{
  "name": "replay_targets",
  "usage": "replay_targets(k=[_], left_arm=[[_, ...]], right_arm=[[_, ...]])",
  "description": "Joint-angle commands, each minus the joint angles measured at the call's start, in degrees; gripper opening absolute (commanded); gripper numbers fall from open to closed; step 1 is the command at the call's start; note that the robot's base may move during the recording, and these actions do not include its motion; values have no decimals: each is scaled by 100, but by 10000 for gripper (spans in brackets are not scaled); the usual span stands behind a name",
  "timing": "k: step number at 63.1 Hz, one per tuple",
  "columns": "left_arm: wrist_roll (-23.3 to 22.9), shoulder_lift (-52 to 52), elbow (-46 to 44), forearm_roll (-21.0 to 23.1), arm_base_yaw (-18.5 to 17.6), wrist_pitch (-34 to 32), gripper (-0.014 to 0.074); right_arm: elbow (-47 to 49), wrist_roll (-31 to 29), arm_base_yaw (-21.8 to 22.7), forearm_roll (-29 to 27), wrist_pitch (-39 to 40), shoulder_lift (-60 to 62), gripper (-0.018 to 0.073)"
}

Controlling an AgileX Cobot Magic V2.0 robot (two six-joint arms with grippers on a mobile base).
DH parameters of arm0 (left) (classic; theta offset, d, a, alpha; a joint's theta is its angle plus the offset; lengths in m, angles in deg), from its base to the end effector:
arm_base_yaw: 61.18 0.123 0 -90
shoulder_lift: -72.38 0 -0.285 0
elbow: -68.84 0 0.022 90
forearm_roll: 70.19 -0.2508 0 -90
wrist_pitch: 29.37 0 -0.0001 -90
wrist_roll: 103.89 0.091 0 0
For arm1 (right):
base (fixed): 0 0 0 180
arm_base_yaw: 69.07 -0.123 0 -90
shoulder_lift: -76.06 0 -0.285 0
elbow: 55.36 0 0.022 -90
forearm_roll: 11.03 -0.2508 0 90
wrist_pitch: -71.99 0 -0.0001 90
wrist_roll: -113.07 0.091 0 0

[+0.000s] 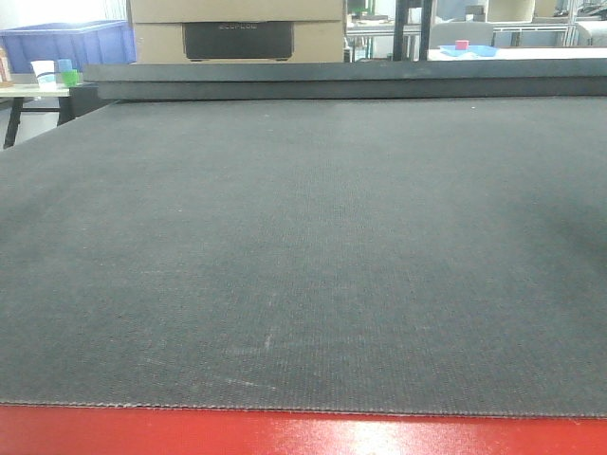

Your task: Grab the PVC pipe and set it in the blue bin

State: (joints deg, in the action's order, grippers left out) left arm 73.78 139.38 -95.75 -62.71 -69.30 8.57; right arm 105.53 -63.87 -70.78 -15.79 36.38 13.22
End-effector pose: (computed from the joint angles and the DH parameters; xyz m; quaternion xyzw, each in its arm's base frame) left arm 0.2096 -0.0373 0.3947 0.0191 0.8658 -0.1053 0.4887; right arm 0.1955 0.0102 0.3915 0.0264 0.8542 0.0597 0.5158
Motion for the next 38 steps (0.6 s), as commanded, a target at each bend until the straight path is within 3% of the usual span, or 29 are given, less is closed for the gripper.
replay_targets(k=[1, 9, 18, 38], left_arm=[[-24, -582, 833, 133, -27, -1067, -111], [-31, -1383, 1839, 144, -27, -2207, -111], [-31, -2208, 2340, 123, -16, -2808, -111], [-31, -2739, 2338, -53, -16, -2863, -111]], right_arm=[[-589, -60, -82, 13, 880, 527, -168], [-1304, -60, -132, 13, 1520, 1248, -168], [-1491, -60, -132, 13, 1337, 1951, -168], [-1491, -60, -132, 3, 1396, 2659, -168]])
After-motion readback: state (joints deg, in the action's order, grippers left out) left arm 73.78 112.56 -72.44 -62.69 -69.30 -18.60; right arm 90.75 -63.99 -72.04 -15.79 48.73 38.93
